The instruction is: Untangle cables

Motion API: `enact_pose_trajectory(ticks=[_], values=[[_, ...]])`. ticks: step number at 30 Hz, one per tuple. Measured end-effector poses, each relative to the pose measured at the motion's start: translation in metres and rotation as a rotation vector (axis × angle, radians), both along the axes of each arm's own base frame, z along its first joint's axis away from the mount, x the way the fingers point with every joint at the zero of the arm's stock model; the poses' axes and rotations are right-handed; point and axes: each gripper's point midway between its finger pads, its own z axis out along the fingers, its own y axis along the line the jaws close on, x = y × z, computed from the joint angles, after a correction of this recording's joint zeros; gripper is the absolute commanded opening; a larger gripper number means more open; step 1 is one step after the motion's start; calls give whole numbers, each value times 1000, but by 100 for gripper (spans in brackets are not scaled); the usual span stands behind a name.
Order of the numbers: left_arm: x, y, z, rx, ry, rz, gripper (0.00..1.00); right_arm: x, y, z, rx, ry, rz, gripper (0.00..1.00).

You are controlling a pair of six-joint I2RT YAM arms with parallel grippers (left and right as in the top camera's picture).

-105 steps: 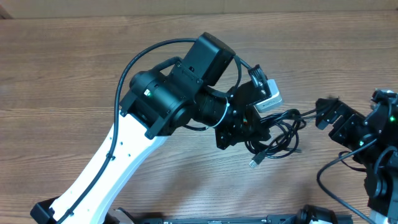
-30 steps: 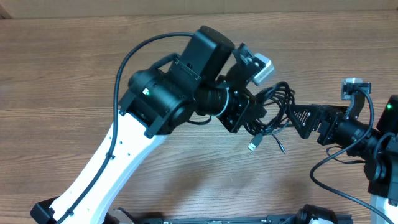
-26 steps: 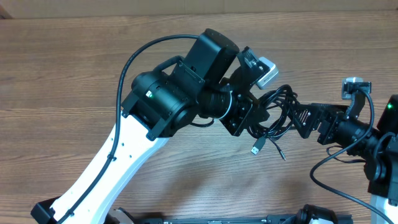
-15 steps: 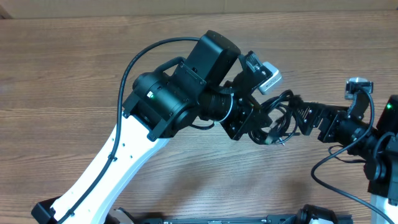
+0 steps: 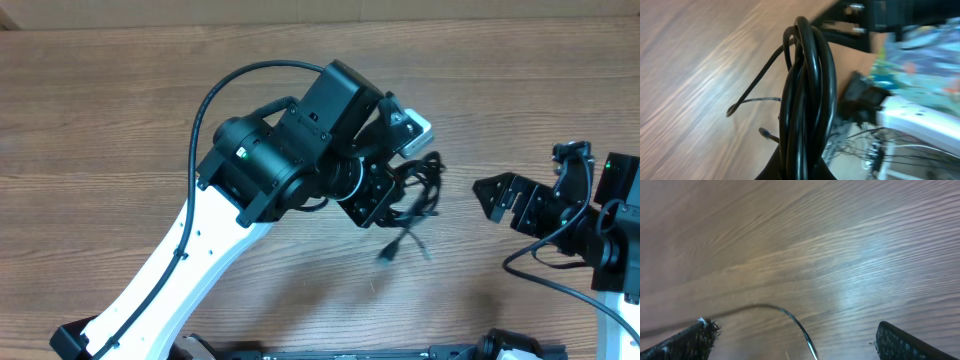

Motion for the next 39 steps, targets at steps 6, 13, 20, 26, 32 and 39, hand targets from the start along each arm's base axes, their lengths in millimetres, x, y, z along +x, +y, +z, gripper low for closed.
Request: enact_pose_trajectory(ticks=[6,13,20,26,32,39], values=[[2,19,-15,121,-59,-20,4,-14,30,16,51,-104,213,100],[-37,21,-23,155,-138,-376,4,-38,65,40,111,-270,475,100],[-70,-7,-12,41,-287,-675,4,-59,85,49,141,-378,671,100],[-71,-7,-12,38,-308,-704,4,-61,90,56,151,-439,721,100],[-60,20,-31,224,-282,-634,4,-63,88,51,135,-411,714,100],[-51,25,-34,275,-302,-594,4,-67,88,48,141,-386,712,100]])
